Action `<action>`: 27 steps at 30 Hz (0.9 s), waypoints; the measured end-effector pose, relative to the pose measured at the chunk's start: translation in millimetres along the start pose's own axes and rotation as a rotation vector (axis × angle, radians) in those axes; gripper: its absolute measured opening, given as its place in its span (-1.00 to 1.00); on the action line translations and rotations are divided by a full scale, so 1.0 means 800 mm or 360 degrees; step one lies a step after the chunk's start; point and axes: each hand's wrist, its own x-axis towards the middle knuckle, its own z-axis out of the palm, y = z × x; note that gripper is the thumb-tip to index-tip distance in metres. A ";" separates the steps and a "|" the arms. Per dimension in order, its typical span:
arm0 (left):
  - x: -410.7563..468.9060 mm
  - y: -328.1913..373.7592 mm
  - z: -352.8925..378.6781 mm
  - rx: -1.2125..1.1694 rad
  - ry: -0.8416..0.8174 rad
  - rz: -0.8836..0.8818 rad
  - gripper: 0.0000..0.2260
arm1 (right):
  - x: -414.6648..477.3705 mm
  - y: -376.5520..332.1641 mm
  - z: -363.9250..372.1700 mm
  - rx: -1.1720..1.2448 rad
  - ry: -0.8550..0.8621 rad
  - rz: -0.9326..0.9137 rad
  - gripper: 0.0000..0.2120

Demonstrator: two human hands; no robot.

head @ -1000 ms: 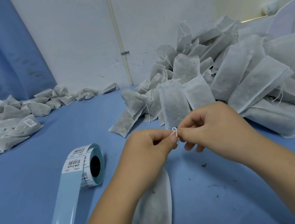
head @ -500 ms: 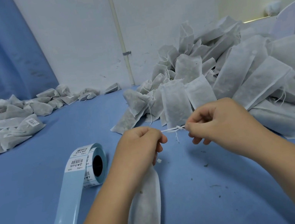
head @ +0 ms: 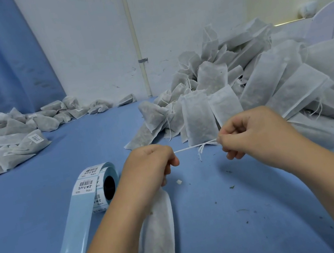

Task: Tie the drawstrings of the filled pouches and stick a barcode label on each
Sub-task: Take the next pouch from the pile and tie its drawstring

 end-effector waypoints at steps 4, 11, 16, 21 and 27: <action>0.005 -0.008 -0.005 0.0142 -0.0087 0.0111 -0.84 | 0.002 0.003 0.002 0.0037 0.0086 -0.0040 -0.86; 0.007 -0.019 -0.022 0.0648 -0.0687 -0.0015 -0.74 | 0.010 0.011 -0.010 0.0032 0.0335 -0.0035 -0.86; 0.006 -0.020 -0.036 0.0553 -0.1231 -0.0078 -0.66 | 0.009 0.010 -0.014 0.0043 0.0416 -0.0088 -0.84; 0.015 -0.032 -0.049 0.0171 -0.1481 -0.0232 -0.49 | 0.004 0.004 -0.013 0.0021 0.0408 -0.0146 -0.84; 0.018 -0.036 -0.040 0.0223 -0.1163 -0.0079 -0.81 | 0.001 0.001 -0.013 0.0173 0.0444 -0.0179 -0.86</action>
